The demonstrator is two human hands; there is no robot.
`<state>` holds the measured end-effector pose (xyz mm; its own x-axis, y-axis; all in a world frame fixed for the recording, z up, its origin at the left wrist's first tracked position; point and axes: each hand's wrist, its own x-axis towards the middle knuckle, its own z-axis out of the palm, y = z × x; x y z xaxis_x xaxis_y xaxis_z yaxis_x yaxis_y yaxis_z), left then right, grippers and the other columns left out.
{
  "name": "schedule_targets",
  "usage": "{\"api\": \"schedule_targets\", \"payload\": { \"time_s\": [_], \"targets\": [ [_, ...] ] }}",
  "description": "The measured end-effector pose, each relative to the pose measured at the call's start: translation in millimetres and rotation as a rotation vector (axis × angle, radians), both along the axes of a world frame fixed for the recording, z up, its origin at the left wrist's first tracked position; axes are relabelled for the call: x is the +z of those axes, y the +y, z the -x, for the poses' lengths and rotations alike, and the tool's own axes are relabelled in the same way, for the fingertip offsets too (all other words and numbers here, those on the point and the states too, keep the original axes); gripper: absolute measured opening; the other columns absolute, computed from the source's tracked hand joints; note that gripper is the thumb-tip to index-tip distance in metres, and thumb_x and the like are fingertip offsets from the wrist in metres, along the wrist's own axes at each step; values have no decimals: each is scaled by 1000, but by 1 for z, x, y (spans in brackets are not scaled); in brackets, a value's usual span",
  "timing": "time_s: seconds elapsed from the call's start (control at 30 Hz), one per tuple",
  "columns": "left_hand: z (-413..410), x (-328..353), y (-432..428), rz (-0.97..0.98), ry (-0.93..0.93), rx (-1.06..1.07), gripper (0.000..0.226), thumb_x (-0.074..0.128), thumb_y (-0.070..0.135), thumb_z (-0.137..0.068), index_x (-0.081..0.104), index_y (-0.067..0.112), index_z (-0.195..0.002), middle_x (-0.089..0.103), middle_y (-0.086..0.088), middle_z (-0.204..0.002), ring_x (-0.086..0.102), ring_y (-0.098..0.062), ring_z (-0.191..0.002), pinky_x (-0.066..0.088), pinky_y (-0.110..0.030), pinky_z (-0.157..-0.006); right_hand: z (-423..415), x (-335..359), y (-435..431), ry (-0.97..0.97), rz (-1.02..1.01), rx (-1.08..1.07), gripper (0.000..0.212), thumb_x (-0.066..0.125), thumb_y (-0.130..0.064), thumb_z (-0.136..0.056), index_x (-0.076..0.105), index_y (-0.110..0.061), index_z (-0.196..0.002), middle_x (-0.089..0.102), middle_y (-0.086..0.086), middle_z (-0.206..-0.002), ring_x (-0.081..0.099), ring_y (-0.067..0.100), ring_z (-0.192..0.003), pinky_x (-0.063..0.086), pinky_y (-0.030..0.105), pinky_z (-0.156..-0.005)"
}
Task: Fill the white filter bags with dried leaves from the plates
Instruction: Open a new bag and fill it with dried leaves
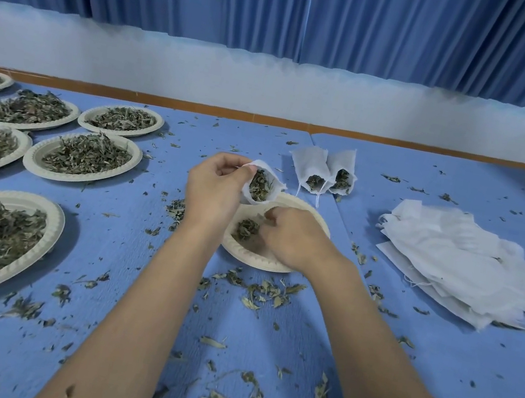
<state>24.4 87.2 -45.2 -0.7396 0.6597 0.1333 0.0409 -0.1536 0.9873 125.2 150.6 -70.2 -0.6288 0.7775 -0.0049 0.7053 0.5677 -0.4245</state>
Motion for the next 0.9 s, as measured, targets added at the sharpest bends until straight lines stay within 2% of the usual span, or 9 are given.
{"api": "schedule_targets", "payload": {
  "time_s": [0.07,0.17,0.23,0.3,0.4,0.6,0.7,0.83,0.9],
  "targets": [
    [2,0,0,-11,-16,5,13,65,11,-85,64,20,-76,60,4,-71,59,-5,-63,53,-29,-69,9,-3,-8,26,9,116,32,48,-28,-92,62,-10,-114,65,10,-112,57,27,-102,46,34,-85],
    [4,1,-2,-19,-27,11,10,65,11,-86,63,18,-79,60,5,-71,55,7,-48,47,-14,-52,16,-2,-15,86,-3,252,26,48,-15,-92,67,-17,-110,68,6,-101,55,19,-83,40,27,-70],
    [4,1,-2,-24,-31,12,11,64,10,-86,62,18,-78,59,6,-71,54,9,-46,43,-9,-48,15,-2,-17,75,-23,288,30,48,-9,-91,68,-18,-112,69,6,-104,58,20,-88,46,30,-76],
    [3,1,-2,-31,-37,12,14,64,9,-86,62,19,-76,58,6,-69,53,9,-45,42,-8,-48,14,-3,-17,53,-65,294,29,50,-5,-88,71,-17,-104,70,10,-100,61,25,-92,49,36,-81],
    [3,1,-1,-39,-49,9,16,64,8,-85,61,19,-74,58,5,-68,53,7,-47,45,-9,-51,15,-3,-19,42,-166,255,24,51,-5,-83,74,-13,-86,66,14,-85,59,30,-81,50,37,-71],
    [4,0,-1,-21,-45,17,14,65,11,-85,63,21,-76,61,4,-73,59,-5,-63,49,-14,-57,17,-8,-20,47,-240,112,22,53,-6,-82,73,-9,-89,67,14,-90,60,31,-87,51,35,-71],
    [6,-1,-1,-2,-48,15,10,66,14,-85,64,21,-78,63,5,-75,60,-6,-66,50,-18,-61,9,2,-15,265,-83,-25,19,58,-6,-82,76,-13,-83,72,5,-89,63,20,-83,48,27,-66],
    [6,-2,-1,-4,-17,10,11,66,14,-85,64,21,-77,61,5,-72,57,-2,-56,51,-21,-59,-8,32,-7,910,501,-170,13,69,-2,-78,73,-11,-69,73,5,-76,64,12,-65,58,23,-67],
    [4,-2,0,2,37,13,13,66,16,-85,64,23,-75,60,7,-70,56,0,-55,49,-20,-60,-10,40,-5,1021,582,-186,13,70,1,-77,72,-8,-69,72,3,-72,67,7,-61,56,15,-63]
  ]
}}
